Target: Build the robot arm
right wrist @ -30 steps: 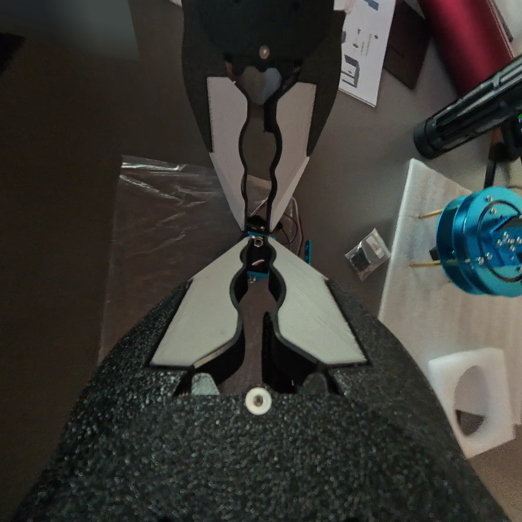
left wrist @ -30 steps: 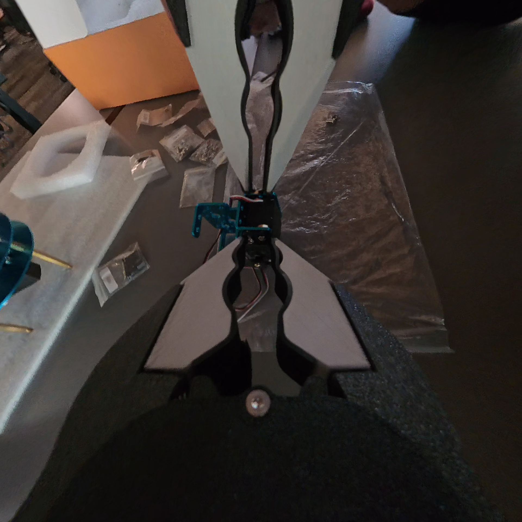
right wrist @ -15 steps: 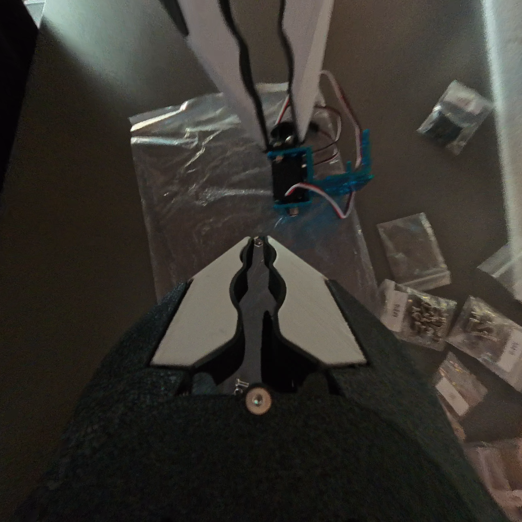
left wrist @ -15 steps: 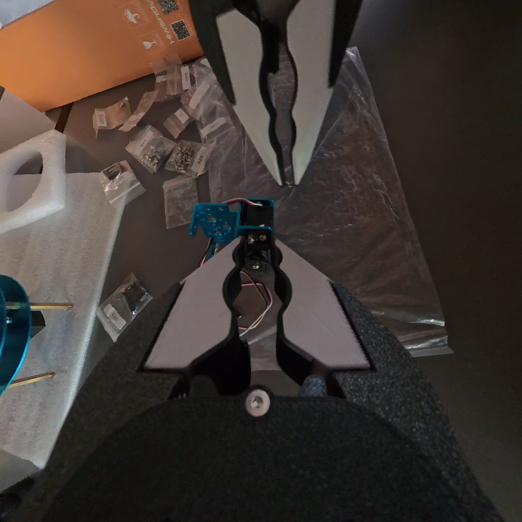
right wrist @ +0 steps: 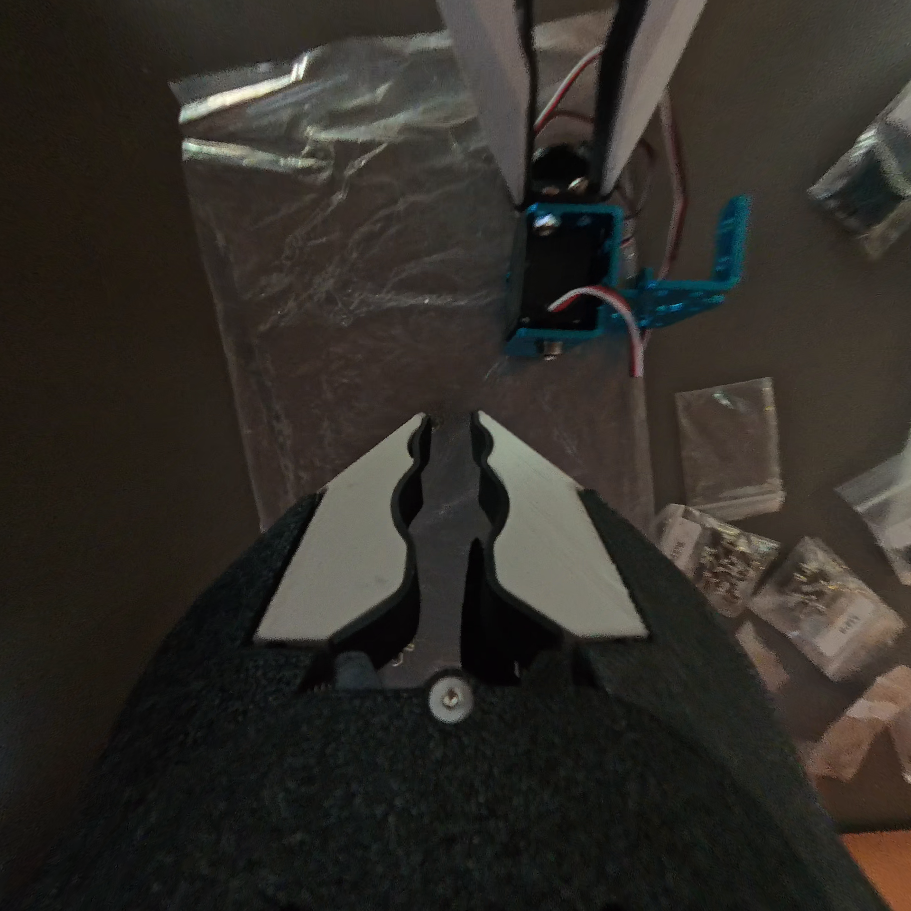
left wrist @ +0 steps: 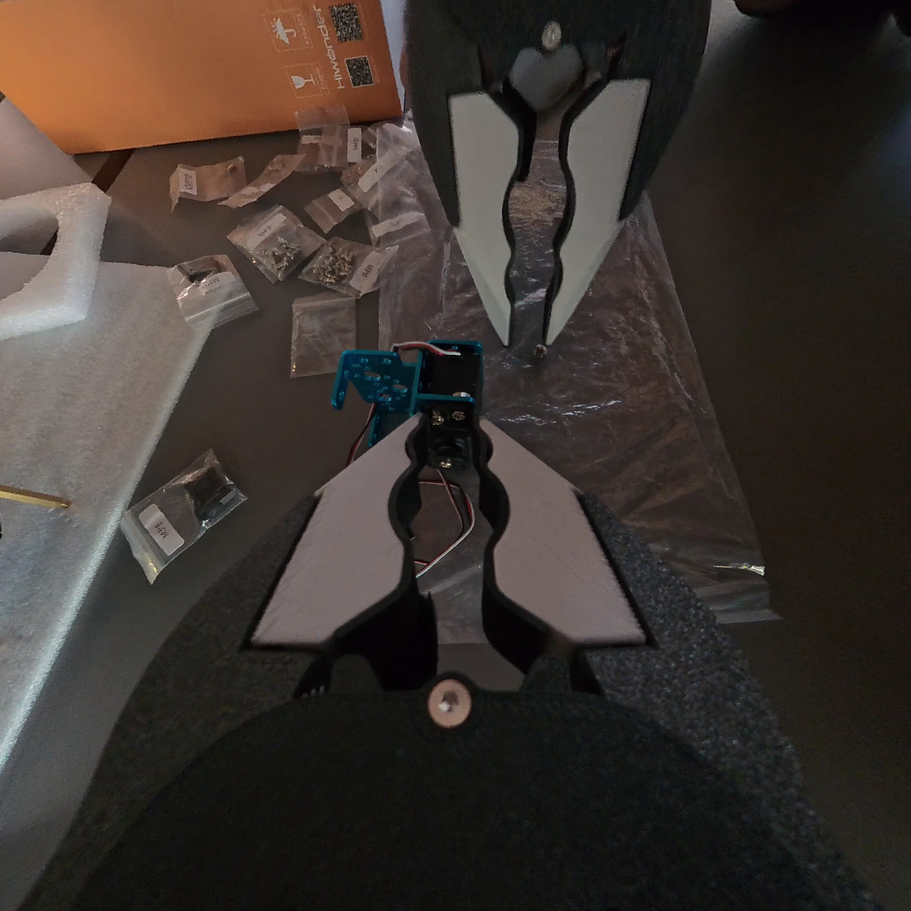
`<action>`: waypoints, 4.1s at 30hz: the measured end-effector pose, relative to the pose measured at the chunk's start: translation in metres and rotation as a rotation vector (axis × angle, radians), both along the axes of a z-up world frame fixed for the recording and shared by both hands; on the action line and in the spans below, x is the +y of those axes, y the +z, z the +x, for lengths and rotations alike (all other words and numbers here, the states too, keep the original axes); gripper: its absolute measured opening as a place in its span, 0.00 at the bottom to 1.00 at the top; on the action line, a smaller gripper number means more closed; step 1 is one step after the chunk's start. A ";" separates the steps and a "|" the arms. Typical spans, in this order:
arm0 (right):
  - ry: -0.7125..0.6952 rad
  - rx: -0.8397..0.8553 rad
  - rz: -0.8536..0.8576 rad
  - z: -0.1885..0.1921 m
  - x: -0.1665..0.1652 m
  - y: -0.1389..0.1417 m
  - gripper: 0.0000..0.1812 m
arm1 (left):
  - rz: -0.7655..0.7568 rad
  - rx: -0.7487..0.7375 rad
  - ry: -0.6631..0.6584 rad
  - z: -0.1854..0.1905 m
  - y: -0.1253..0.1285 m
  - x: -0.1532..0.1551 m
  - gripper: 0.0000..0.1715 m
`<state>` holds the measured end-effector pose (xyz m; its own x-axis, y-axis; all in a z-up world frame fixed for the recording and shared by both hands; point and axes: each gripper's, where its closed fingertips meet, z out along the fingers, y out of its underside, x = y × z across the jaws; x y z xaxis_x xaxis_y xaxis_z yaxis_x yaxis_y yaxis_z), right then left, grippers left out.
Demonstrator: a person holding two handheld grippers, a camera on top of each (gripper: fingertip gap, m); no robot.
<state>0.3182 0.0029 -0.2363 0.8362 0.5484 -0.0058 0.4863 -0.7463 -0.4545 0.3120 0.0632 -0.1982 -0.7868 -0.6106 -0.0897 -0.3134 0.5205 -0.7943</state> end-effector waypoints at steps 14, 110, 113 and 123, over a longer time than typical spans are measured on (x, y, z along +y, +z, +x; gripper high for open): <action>-0.112 -0.004 0.271 0.009 0.042 0.026 0.15 | -0.084 -0.070 0.049 -0.008 0.013 0.005 0.10; -0.152 -0.013 -0.053 -0.007 -0.006 -0.005 0.10 | -0.223 -0.098 0.352 -0.014 0.004 0.010 0.06; -0.125 -0.038 -0.062 -0.008 0.000 -0.007 0.08 | -0.214 -0.104 0.349 -0.014 0.004 0.009 0.06; -0.095 -0.120 -0.093 -0.004 0.001 -0.013 0.03 | -0.184 -0.124 0.331 -0.015 0.003 0.007 0.06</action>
